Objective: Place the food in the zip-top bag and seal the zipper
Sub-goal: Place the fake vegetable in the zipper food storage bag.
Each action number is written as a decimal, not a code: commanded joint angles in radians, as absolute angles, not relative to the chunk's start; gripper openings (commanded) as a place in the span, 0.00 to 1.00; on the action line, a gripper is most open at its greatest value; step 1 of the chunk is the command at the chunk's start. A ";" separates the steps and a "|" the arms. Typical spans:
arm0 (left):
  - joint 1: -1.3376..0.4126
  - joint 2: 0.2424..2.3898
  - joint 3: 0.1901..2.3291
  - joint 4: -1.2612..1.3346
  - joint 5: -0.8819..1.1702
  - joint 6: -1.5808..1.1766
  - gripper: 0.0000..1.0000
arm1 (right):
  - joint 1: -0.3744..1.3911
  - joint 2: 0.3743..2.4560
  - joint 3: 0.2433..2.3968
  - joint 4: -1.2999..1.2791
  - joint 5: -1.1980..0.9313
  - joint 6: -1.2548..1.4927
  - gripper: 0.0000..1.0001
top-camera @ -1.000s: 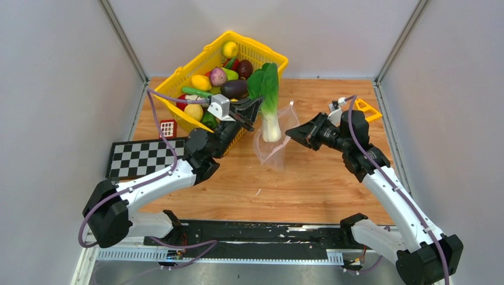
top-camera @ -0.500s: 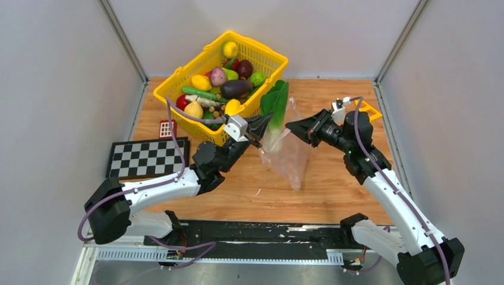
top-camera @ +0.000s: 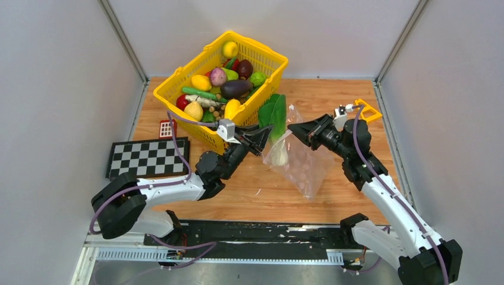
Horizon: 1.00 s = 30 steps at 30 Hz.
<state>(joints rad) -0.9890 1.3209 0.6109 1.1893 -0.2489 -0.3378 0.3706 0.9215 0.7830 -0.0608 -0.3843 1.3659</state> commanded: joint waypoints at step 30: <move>-0.862 1.249 1.003 0.199 -0.068 -0.398 0.90 | 0.361 0.919 0.813 0.081 -0.599 1.166 0.00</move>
